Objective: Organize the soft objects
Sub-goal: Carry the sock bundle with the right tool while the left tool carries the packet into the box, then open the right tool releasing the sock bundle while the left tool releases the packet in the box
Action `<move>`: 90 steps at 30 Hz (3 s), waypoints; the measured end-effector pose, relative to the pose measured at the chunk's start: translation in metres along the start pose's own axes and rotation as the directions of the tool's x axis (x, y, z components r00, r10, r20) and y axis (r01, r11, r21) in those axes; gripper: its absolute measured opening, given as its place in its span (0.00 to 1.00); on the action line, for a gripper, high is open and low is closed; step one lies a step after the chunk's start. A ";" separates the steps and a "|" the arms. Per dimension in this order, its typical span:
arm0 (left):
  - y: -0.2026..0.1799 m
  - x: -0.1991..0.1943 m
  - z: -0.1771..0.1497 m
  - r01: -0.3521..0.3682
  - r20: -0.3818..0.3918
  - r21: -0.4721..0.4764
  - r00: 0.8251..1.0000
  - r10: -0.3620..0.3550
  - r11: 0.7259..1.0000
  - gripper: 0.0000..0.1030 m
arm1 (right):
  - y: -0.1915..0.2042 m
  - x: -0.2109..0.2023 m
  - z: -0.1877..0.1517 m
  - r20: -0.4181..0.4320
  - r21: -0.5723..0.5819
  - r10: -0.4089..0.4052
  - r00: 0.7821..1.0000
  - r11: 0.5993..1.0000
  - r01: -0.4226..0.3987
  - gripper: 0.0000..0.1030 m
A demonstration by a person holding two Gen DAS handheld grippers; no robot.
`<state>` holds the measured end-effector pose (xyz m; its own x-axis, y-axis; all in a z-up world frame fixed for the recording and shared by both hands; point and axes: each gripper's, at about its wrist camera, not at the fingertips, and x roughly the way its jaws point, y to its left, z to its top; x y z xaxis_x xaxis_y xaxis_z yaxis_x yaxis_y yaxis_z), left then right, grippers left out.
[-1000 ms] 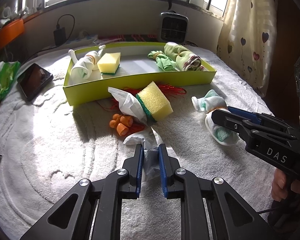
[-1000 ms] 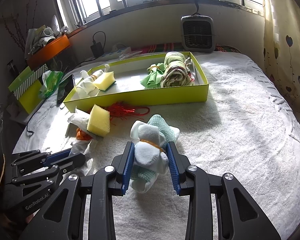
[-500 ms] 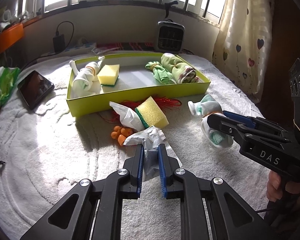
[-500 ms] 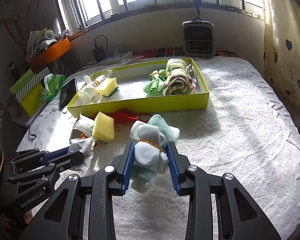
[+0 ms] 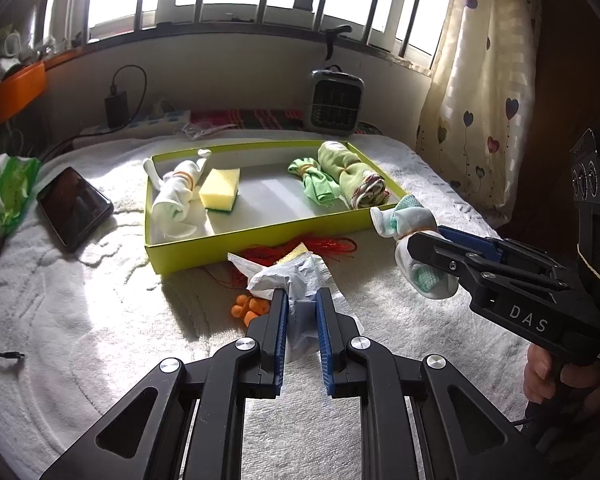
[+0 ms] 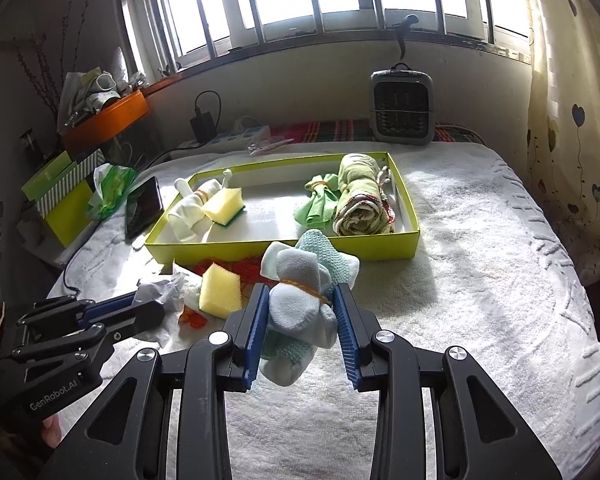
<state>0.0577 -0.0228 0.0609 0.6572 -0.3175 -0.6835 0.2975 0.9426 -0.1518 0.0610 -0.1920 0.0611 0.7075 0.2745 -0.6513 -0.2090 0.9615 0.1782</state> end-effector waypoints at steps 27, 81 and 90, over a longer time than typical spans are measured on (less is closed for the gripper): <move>0.054 0.030 0.058 -0.039 0.015 -0.059 0.999 0.040 0.998 0.13 | 0.001 0.046 0.068 0.016 -0.045 0.003 1.000 0.999 -0.003 0.34; 0.074 0.089 0.059 -0.092 -0.089 -0.087 0.992 0.084 0.992 0.27 | 0.015 0.146 0.088 -0.083 -0.153 -0.035 0.996 0.988 0.022 0.41; 0.074 0.085 0.059 -0.104 -0.084 -0.088 0.992 0.097 0.991 0.33 | 0.014 0.140 0.086 -0.076 -0.137 -0.028 0.997 0.990 0.017 0.46</move>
<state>0.1765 0.0138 0.0332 0.6228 -0.2149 -0.7523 0.1656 0.9760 -0.1417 0.2155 -0.1389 0.0360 0.6595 0.2463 -0.7102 -0.2874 0.9556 0.0646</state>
